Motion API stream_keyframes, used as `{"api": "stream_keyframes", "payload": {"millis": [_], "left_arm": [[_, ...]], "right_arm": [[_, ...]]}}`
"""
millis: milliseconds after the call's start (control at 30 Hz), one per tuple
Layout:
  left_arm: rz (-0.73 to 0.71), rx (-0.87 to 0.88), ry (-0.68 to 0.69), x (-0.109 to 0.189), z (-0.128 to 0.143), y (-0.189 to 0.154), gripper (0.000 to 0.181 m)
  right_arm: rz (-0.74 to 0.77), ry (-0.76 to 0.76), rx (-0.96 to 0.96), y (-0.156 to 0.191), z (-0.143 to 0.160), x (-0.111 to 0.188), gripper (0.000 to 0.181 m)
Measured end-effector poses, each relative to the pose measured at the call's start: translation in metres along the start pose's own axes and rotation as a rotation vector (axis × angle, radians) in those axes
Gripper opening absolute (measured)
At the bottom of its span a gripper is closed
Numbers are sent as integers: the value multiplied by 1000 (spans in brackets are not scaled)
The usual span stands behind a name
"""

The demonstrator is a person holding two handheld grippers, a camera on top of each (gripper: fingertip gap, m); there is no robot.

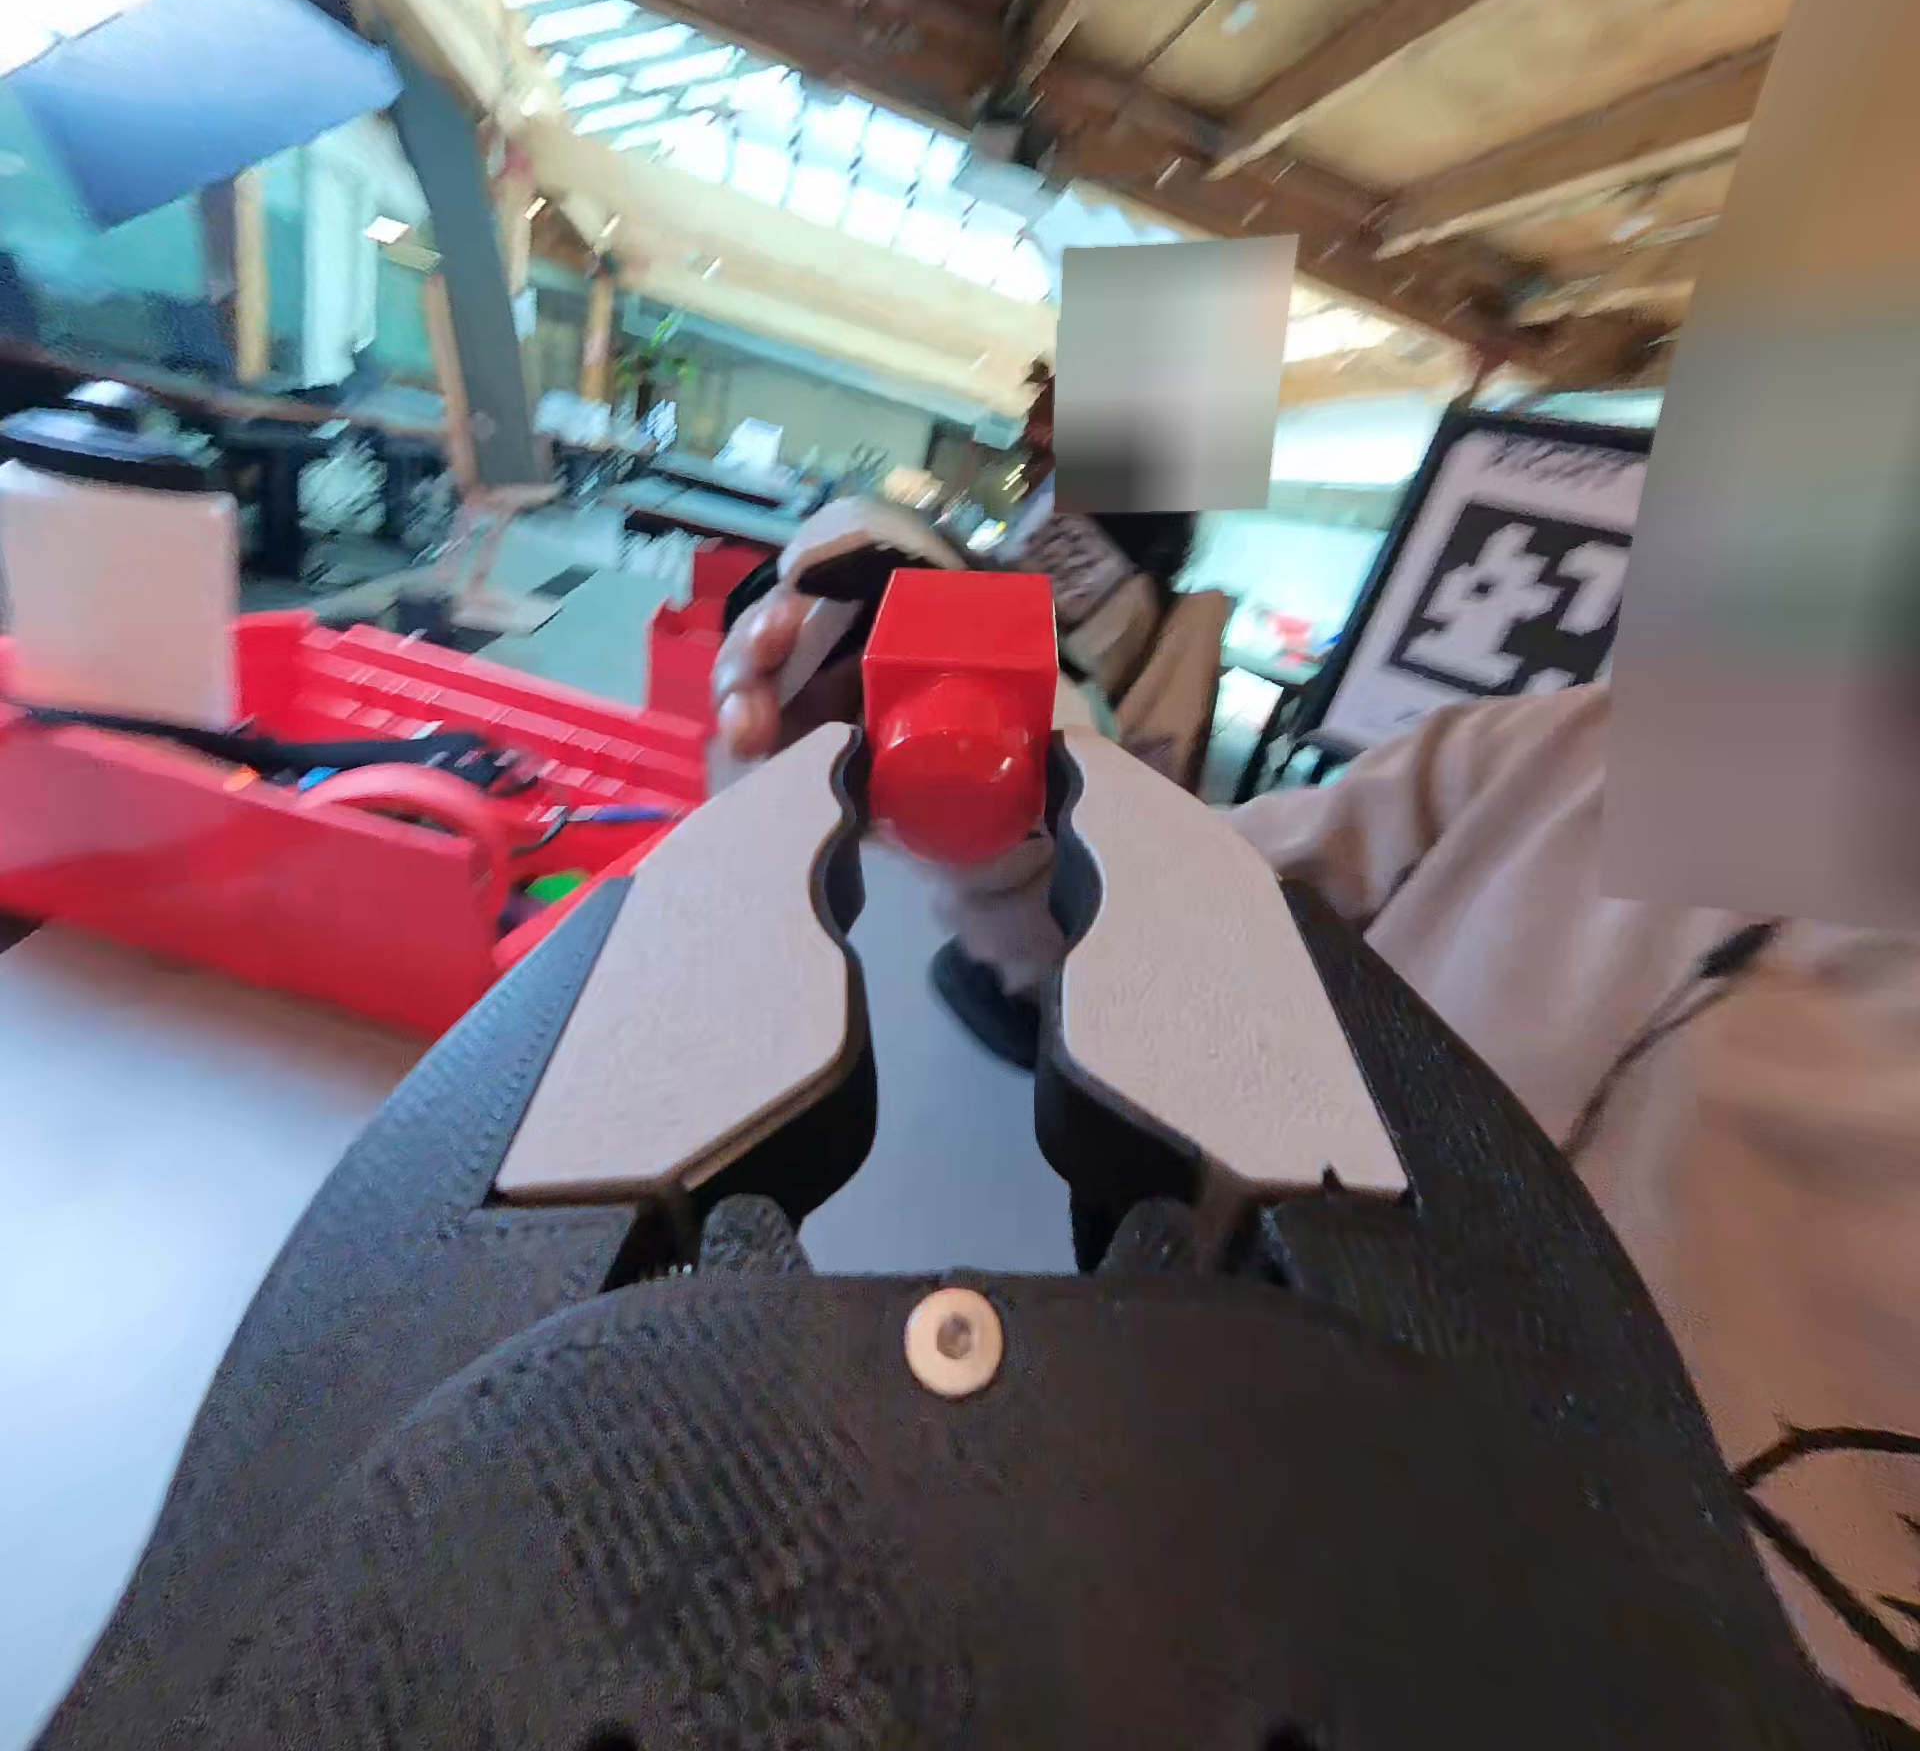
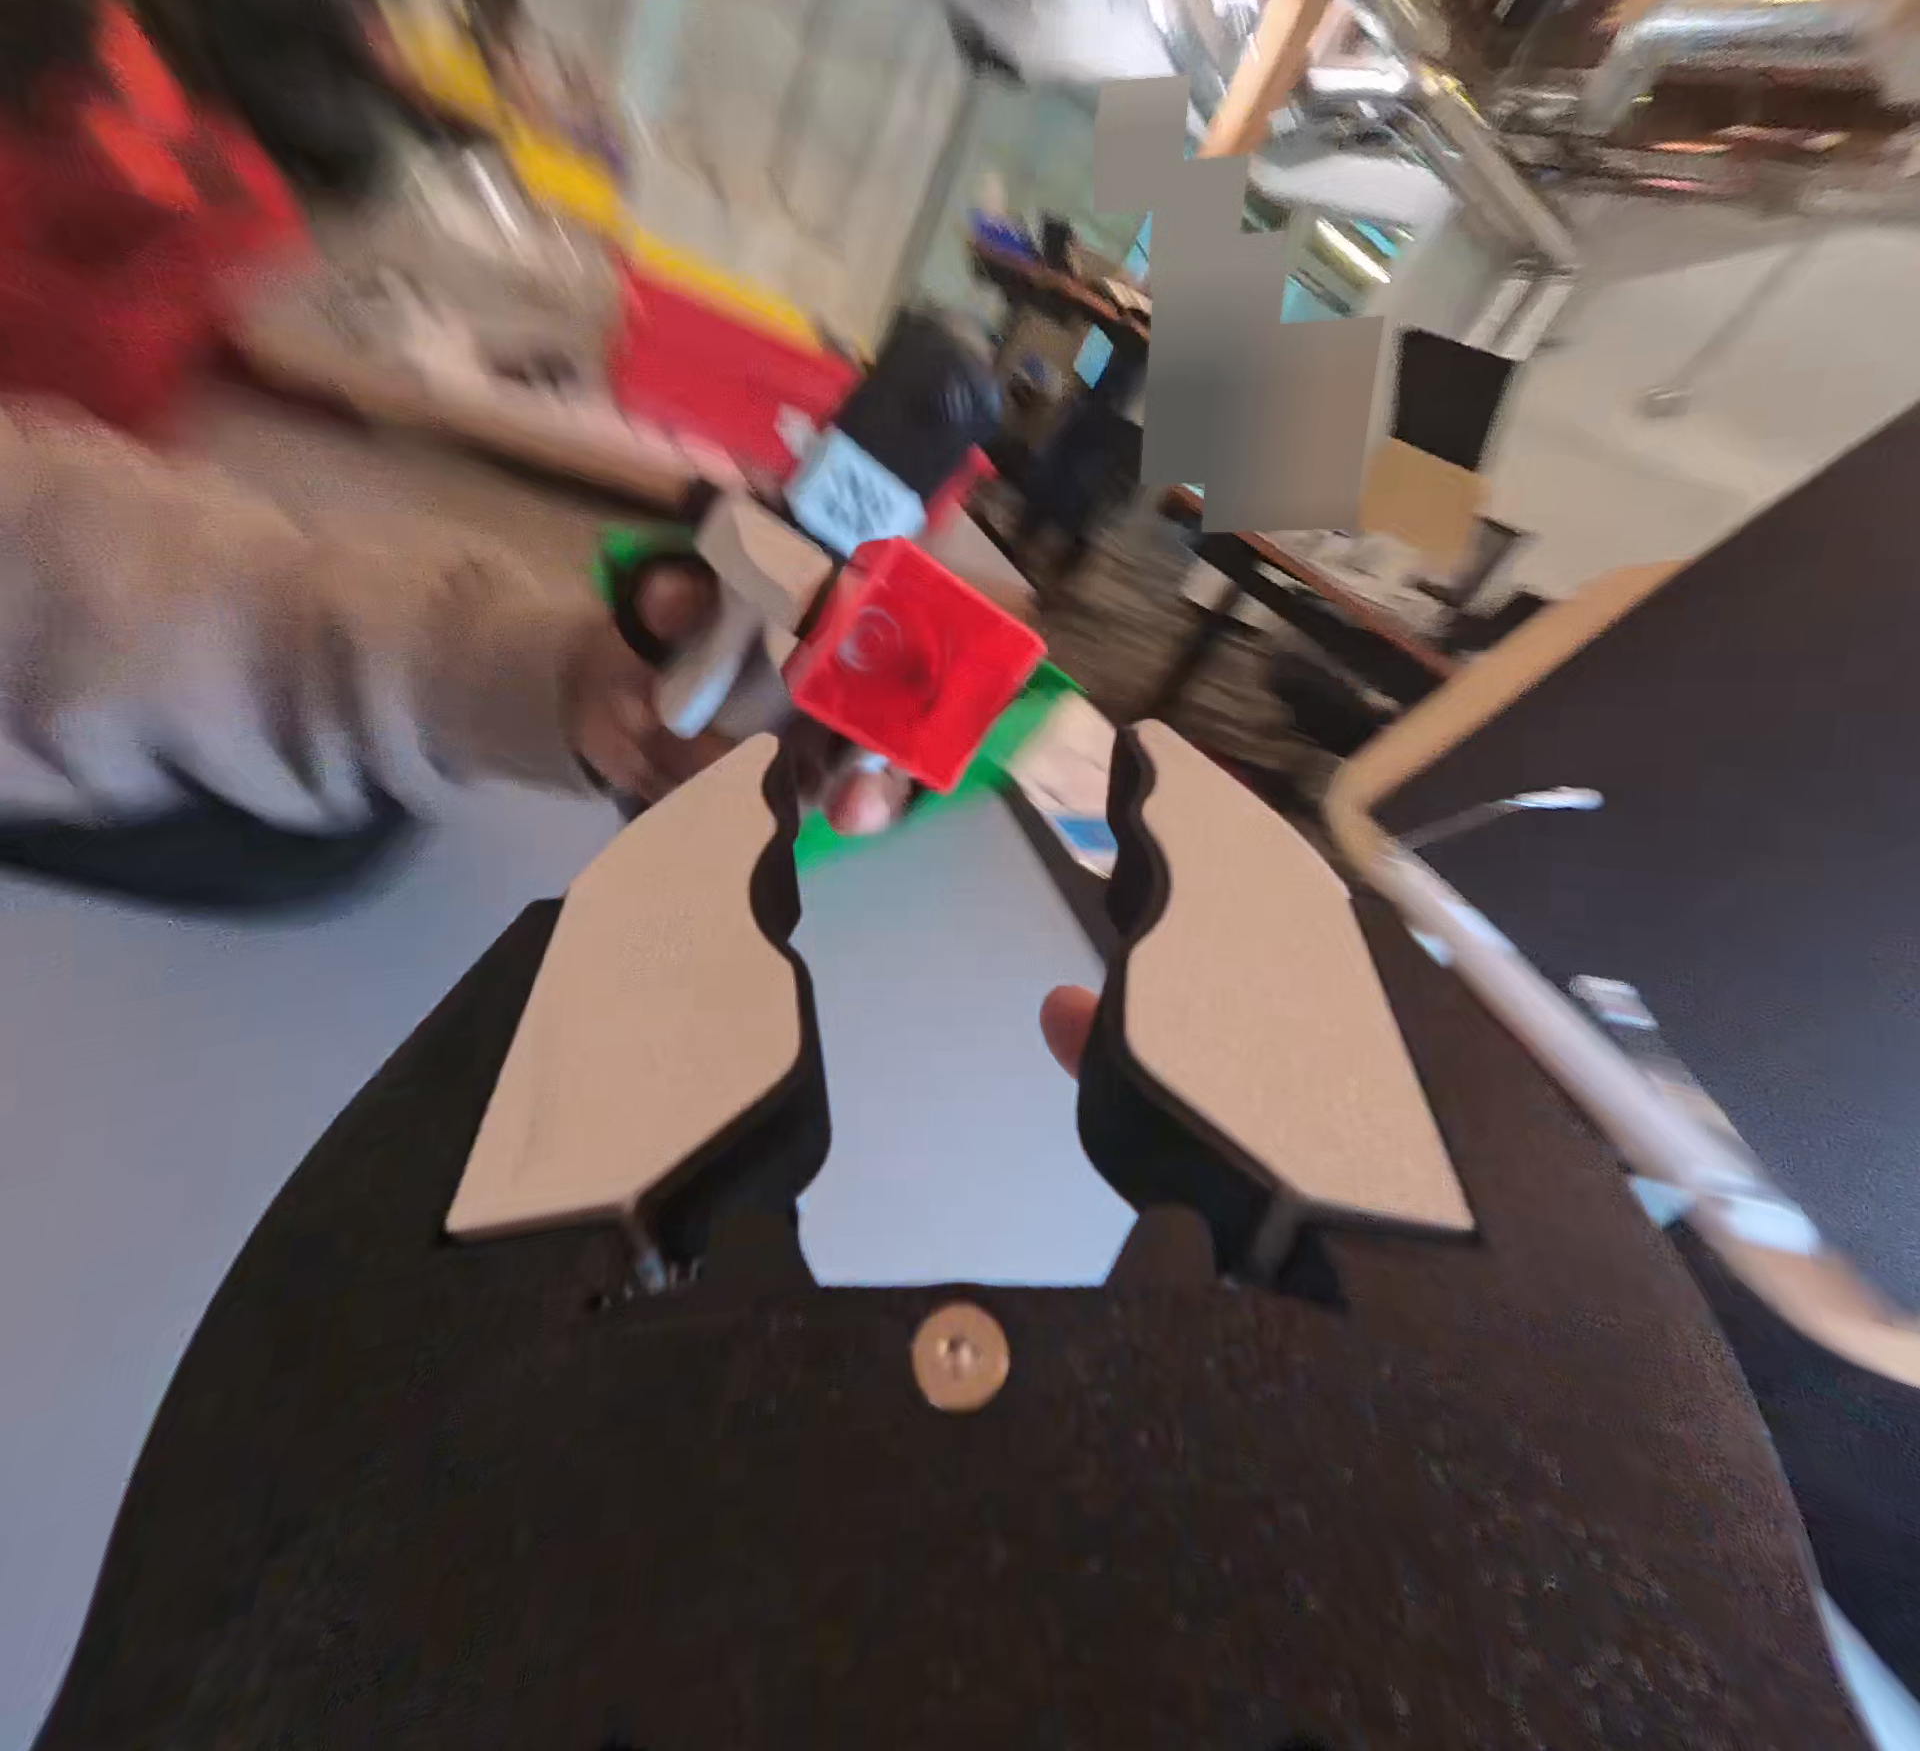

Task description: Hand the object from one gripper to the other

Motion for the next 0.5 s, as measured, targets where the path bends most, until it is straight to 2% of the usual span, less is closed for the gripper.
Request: {"api": "stream_keyframes", "payload": {"millis": [67,133,233,333,400,500], "left_arm": [[127,68,-104,1,-3,-5,32],[246,149,-120,-1,2,-9,32],[400,238,-45,-9,18,-15,32],[519,287,18,-16,30,-22,32],[465,298,33,-17,27,-19,34],[109,194,12,-5,12,4,37]], "right_arm": [[-89,-182,-220,-2,-7,5,58],[-146,-228,-240,5,-7,2,59],[-250,-197,-110,30,-9,-7,59],[-254,-141,129,49,-14,-10,39],[-202,-65,200,44,-19,-7,39],[-3,135,333,21,-17,-2,40]]}}
Point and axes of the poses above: each gripper's, where its closed fingertips meet, x back along the fingers, z out of its underside, y = z × x across the jaws, the point moved 8 cm from there along x, back along the fingers, and after that the axes turned 4 degrees about -y, right-handed, at the moved point
